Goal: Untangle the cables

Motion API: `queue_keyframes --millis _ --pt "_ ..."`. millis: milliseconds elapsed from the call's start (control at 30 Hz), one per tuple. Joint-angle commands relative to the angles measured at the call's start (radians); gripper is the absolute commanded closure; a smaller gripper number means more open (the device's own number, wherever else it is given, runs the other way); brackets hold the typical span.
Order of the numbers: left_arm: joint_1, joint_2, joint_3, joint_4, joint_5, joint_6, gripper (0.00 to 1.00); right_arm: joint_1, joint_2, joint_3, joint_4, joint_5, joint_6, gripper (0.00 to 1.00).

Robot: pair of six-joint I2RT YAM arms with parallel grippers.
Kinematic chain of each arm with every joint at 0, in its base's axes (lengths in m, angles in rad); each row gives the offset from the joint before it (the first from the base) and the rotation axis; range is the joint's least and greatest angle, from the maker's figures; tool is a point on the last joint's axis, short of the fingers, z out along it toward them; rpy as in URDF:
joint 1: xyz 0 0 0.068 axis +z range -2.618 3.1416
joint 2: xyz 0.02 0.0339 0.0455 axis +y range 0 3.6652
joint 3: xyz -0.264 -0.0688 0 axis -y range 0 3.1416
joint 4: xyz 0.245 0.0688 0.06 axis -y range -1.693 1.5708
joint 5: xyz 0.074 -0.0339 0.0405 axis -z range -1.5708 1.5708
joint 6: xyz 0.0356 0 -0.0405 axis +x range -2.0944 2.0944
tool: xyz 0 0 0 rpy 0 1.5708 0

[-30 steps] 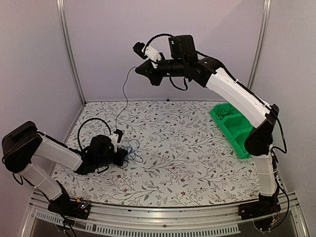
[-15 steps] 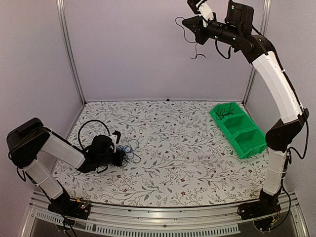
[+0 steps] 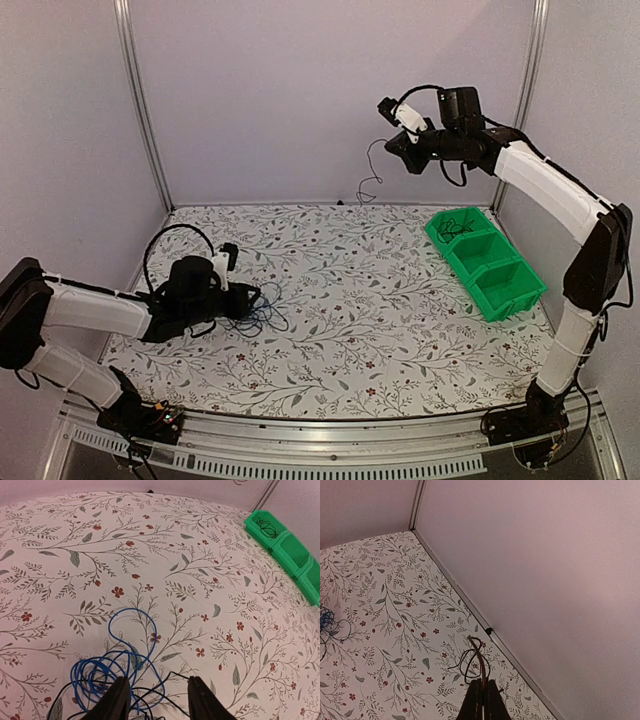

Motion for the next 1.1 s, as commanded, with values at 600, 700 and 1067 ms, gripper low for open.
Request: queue_keyframes --millis 600,700,1067 --pt "-0.011 -0.106 0.011 -0.107 -0.049 0.025 0.59 -0.401 0.027 -0.272 0.233 -0.032 0.077 1.00" --pt "-0.011 -0.102 0.007 -0.107 -0.057 0.024 0.58 -0.418 0.033 -0.284 0.232 -0.026 0.080 1.00" --pt "-0.010 -0.083 0.006 -0.106 -0.062 0.013 0.58 -0.425 0.155 -0.236 0.088 0.043 0.054 1.00"
